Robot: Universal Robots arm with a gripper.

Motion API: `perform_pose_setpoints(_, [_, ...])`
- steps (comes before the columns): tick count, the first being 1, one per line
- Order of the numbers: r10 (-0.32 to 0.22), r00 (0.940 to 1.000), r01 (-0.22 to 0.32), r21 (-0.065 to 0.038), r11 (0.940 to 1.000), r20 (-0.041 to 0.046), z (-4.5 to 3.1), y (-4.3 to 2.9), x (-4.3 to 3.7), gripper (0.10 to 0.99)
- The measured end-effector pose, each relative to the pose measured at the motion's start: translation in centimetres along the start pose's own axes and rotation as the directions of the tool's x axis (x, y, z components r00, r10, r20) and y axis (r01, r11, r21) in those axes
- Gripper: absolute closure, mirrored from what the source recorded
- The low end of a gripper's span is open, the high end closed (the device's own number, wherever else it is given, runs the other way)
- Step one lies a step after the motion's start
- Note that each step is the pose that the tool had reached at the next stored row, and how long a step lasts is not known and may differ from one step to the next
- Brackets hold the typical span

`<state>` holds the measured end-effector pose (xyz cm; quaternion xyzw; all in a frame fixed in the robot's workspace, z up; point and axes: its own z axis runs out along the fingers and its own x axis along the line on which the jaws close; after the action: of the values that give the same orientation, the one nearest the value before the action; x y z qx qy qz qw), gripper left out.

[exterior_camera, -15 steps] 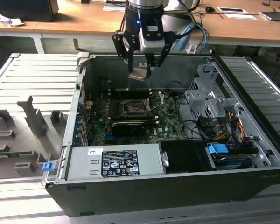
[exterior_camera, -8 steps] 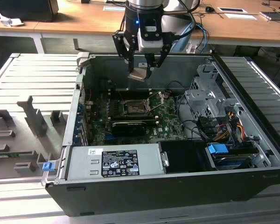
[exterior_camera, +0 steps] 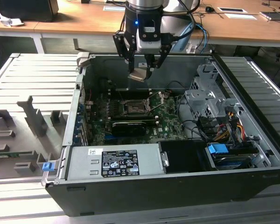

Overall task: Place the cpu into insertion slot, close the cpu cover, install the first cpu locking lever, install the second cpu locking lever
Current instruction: 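Place the cpu into insertion slot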

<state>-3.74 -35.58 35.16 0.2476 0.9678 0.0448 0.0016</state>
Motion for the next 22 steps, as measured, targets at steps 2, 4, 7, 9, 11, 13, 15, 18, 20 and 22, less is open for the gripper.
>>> perform_pose_setpoints(2, [0.012, 0.9999, -0.012, 0.0, 0.9999, 0.0011, 0.02, 0.0, 0.0, 0.561])
perform_pose_setpoints(4, [0.045, 0.999, -0.045, -0.001, 0.999, 0.004, 0.07, -0.01, 0.0, 0.561])
perform_pose_setpoints(7, [0.097, 0.9952, -0.097, -0.002, 0.9952, 0.0084, 0.1, -0.01, 0.0, 0.561])
perform_pose_setpoints(9, [0.12, 0.9928, -0.12, -0.003, 0.9928, 0.0103, 0.12, -0.01, 0.0, 0.561])
perform_pose_setpoints(11, [0.144, 0.9894, -0.144, -0.004, 0.9895, 0.0125, 0.14, -0.01, 0.0, 0.561])
perform_pose_setpoints(13, [0.162, 0.9866, -0.162, -0.004, 0.9867, 0.014, 0.15, -0.02, 0.0, 0.561])
perform_pose_setpoints(15, [0.176, 0.9843, -0.176, -0.005, 0.9845, 0.0151, 0.17, -0.02, 0.0, 0.561])
perform_pose_setpoints(18, [0.205, 0.9786, -0.205, -0.006, 0.9787, 0.0176, 0.21, -0.02, -0.01, 0.561])
perform_pose_setpoints(20, [0.22, 0.9753, -0.22, -0.006, 0.9755, 0.0188, 0.23, -0.02, 0.0, 0.561])
perform_pose_setpoints(22, [0.231, 0.9728, -0.231, -0.007, 0.973, 0.0197, 0.24, -0.02, -0.01, 0.561])
